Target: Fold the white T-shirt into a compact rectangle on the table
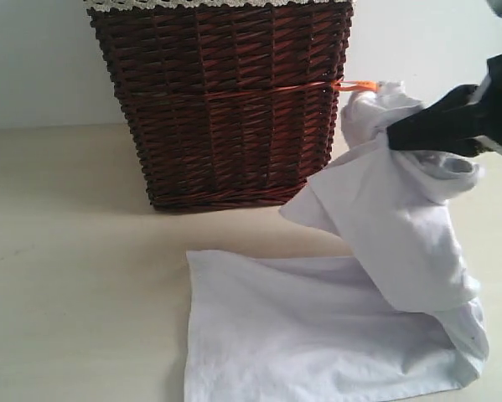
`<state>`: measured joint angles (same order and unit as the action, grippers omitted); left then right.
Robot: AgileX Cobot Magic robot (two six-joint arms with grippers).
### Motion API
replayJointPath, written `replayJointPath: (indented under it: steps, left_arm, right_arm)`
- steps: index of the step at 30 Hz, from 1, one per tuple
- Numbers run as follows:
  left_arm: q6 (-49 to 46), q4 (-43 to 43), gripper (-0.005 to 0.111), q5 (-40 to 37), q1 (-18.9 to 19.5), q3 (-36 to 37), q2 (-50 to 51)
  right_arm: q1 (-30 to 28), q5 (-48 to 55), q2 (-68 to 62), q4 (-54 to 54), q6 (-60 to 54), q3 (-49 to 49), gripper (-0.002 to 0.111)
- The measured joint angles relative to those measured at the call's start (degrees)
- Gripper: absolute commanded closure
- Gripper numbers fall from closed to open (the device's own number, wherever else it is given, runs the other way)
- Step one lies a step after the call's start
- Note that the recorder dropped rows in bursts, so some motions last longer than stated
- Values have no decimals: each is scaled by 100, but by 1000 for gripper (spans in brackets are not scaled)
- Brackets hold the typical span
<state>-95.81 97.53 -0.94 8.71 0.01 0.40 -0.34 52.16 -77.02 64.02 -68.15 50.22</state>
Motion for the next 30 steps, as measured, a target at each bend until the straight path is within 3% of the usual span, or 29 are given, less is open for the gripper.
replayJointPath:
  steps: [5,18,20,27,30]
  left_arm:
    - [0,0,107,0,0,0,0]
    - [13,0,107,0,0,0,0]
    - [13,0,107,0,0,0,0]
    - [13,0,107,0,0,0,0]
    - [13,0,107,0,0,0,0]
  right_arm:
    - [902,-905,-529,133,276,0,108]
    - [2091,-1450,-1021,543,298,0,106]
    - [2282,-1450,-1076,546,298,0,99]
    - [2937,-1482,-1282,535,287,0,47]
    - [3198,-1811,-1297,535,287,0,42]
